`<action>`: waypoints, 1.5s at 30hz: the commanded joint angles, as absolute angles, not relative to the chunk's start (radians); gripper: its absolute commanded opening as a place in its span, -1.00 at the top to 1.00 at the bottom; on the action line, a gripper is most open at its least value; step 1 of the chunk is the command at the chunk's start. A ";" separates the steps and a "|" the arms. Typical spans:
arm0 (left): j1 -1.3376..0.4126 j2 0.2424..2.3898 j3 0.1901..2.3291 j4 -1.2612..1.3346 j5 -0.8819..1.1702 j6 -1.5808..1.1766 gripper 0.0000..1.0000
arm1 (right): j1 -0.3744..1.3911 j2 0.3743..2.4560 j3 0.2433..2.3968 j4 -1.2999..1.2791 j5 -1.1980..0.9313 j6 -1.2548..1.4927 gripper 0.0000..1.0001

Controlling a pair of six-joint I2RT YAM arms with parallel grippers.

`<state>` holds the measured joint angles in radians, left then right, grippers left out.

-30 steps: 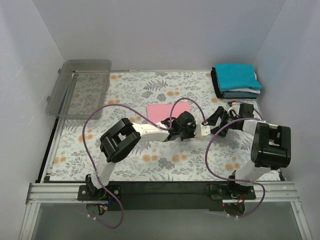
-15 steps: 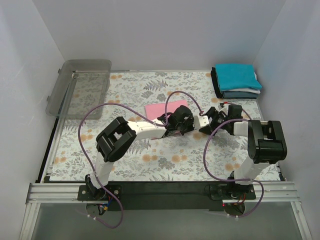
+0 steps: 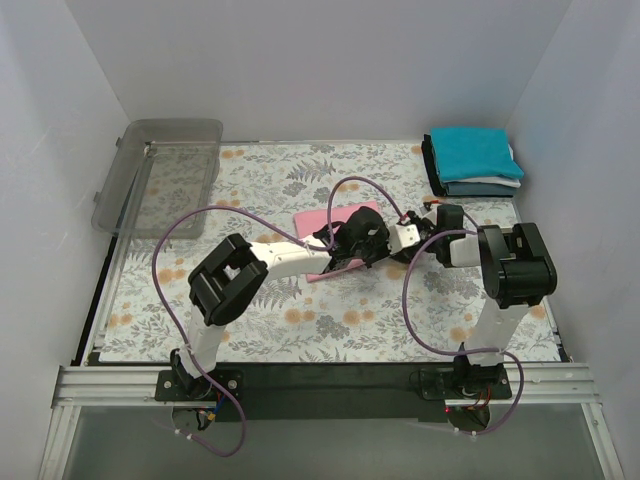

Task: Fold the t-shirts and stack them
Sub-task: Neatly place the folded tshirt to the corner

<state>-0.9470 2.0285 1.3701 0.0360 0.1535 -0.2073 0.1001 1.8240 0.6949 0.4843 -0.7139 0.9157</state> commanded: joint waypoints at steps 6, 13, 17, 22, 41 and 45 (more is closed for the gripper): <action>-0.934 1.931 1.382 0.061 0.199 -0.229 1.00 | 0.123 1.939 0.779 0.633 -0.641 1.000 -0.21; -0.928 1.928 1.376 0.058 0.221 -0.235 1.00 | 0.146 1.988 0.790 0.701 -0.563 1.042 -0.08; -0.927 1.924 1.367 0.051 0.232 -0.236 1.00 | 0.153 2.013 0.793 0.730 -0.540 1.060 -0.05; -0.925 1.919 1.355 0.048 0.244 -0.242 1.00 | 0.169 2.046 0.814 0.750 -0.528 1.074 -0.05; -0.919 1.895 1.367 0.006 0.215 -0.271 0.63 | 0.178 2.051 0.871 0.773 -0.508 0.930 0.74; -0.844 1.821 1.410 -0.185 0.186 -0.340 0.00 | 0.152 2.036 0.952 0.686 -0.563 0.807 0.97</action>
<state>-0.9092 1.9648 1.3624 -0.0593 0.2214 -0.2852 0.1726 2.0686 0.8791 0.7532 -0.5529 0.9440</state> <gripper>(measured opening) 0.464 0.113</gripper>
